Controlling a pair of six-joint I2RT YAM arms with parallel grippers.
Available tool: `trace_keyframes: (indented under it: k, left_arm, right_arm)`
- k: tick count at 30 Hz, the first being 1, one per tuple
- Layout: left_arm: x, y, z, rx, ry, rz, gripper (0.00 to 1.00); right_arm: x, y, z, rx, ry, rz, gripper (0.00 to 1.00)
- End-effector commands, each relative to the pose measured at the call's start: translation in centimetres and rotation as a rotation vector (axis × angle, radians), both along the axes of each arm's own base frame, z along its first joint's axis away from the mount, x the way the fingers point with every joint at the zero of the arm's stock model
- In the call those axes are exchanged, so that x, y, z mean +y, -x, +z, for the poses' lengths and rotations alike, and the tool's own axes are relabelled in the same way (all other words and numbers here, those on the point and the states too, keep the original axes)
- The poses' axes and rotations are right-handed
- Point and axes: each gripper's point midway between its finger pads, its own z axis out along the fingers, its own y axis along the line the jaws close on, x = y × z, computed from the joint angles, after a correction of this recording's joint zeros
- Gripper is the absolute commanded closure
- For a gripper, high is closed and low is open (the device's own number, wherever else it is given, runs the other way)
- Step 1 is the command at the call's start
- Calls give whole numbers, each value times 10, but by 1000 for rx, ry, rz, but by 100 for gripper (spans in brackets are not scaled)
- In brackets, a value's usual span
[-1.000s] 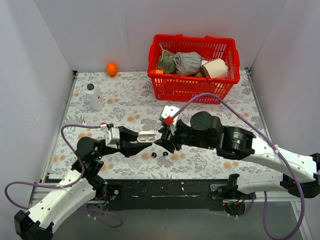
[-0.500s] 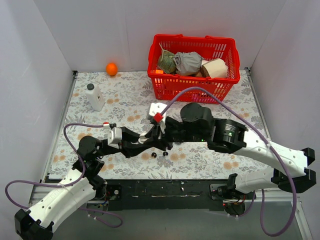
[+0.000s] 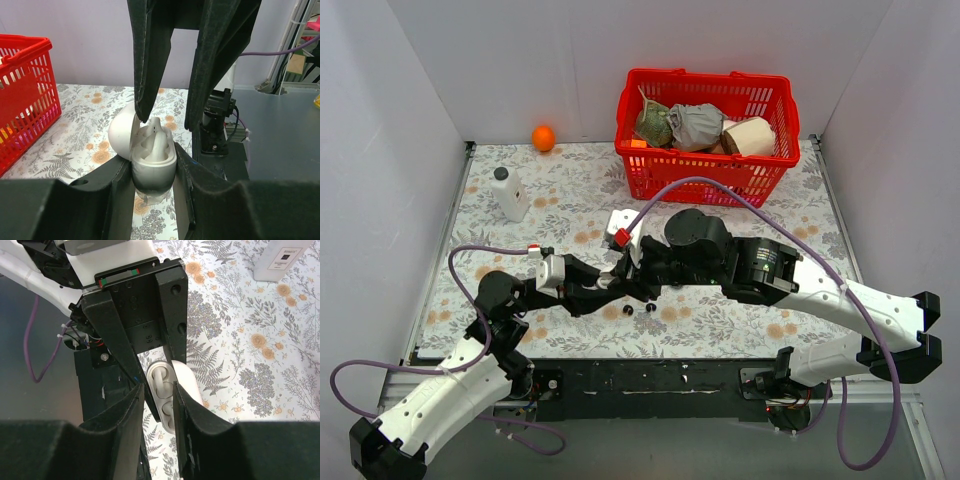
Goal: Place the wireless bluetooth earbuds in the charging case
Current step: Adjust the earbud with the charging case.
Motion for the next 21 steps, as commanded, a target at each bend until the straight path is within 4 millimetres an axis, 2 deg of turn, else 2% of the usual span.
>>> trace_keyframes:
  k: [1, 21]
  left_arm:
    - [0, 5, 5, -13, 0, -24, 100]
    - [0, 9, 8, -14, 10, -39, 100]
  right_arm:
    - [-1, -7, 14, -38, -45, -31, 63]
    - [3, -23, -17, -60, 34, -106, 63]
